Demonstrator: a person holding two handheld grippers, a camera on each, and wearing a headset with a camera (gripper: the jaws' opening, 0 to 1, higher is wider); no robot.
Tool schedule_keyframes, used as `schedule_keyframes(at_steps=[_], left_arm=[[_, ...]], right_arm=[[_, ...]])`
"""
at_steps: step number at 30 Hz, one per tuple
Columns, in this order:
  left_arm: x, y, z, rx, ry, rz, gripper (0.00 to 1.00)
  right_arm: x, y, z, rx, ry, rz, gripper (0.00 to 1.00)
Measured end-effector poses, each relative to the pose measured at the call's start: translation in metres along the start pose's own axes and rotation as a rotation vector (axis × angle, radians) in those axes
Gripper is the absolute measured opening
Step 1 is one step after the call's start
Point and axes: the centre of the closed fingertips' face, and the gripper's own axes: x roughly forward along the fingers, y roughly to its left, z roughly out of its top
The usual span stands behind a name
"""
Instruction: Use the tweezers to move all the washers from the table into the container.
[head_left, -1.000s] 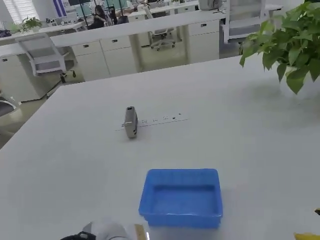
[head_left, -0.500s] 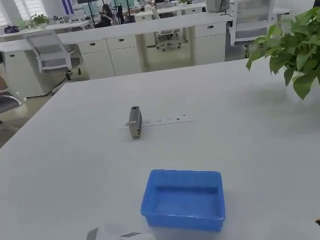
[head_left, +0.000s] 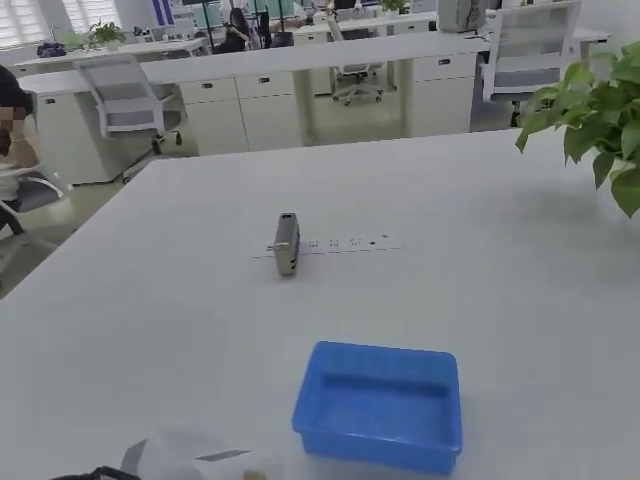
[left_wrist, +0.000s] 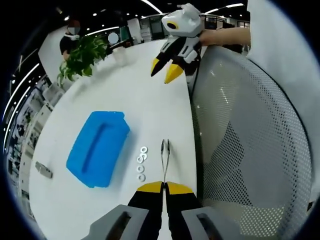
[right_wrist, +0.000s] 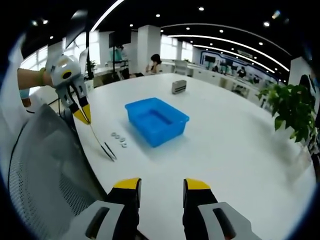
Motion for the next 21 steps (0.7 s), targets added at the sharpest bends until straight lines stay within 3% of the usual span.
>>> schedule_keyframes(at_steps=[7, 21], left_arm=[[-0.014, 0.003, 0.008, -0.014, -0.009, 0.001, 0.00], [-0.029, 0.013, 0.017, 0.022, 0.034, -0.008, 0.00]], right_arm=[[0.000, 0.002, -0.001, -0.003, 0.007, 0.013, 0.28], [-0.004, -0.005, 0.002, 0.031, -0.030, -0.007, 0.27]])
